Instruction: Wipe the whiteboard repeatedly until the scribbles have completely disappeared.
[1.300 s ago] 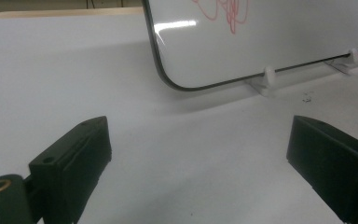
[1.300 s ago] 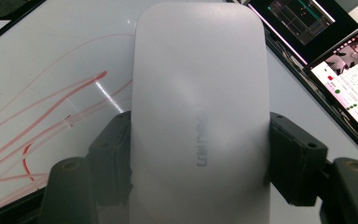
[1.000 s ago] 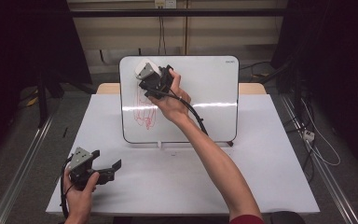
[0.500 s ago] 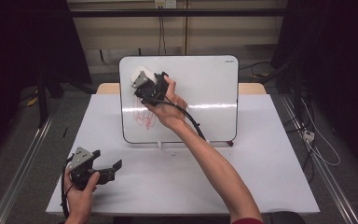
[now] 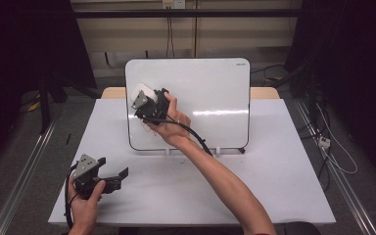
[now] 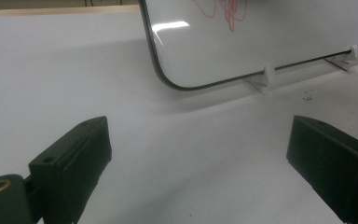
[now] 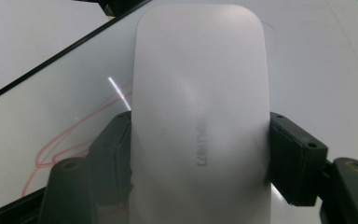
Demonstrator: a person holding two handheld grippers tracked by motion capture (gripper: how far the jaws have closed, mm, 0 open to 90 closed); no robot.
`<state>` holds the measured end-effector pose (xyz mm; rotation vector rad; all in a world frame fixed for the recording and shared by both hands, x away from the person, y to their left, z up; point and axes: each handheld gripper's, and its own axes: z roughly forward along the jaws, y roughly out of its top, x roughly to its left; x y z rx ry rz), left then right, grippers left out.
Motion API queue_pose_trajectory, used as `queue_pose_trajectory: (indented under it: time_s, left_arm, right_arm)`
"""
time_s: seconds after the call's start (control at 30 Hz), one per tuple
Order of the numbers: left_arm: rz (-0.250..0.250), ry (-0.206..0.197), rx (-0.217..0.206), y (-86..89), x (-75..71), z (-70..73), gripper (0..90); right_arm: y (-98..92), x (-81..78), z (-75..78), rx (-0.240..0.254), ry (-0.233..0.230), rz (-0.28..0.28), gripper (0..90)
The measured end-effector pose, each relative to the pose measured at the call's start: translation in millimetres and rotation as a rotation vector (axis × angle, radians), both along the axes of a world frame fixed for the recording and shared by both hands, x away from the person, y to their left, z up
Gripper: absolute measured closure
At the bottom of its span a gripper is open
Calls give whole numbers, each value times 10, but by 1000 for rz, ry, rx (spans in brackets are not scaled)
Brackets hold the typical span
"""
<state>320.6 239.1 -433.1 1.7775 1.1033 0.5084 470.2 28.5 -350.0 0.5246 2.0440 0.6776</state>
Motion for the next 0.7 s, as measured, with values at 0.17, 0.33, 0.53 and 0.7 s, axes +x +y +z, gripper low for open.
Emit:
queue_pose_trajectory:
  time_s: [0.17, 0.33, 0.53, 0.7]
  left_arm:
    - [0, -1, 0, -1, 0, 0, 63]
    - [-2, 3, 2, -10, 5, -6, 63]
    - [-6, 4, 8, -10, 2, -10, 63]
    - [-6, -6, 7, -5, -8, -4, 63]
  right_arm:
    - [7, -32, -16, 8, -6, -6, 318]
    - [3, -21, -6, 10, 5, -8, 317]
    - [-1, 24, 46, 15, 12, -12, 317]
    - [-3, 111, 131, 35, 1, -28, 317]
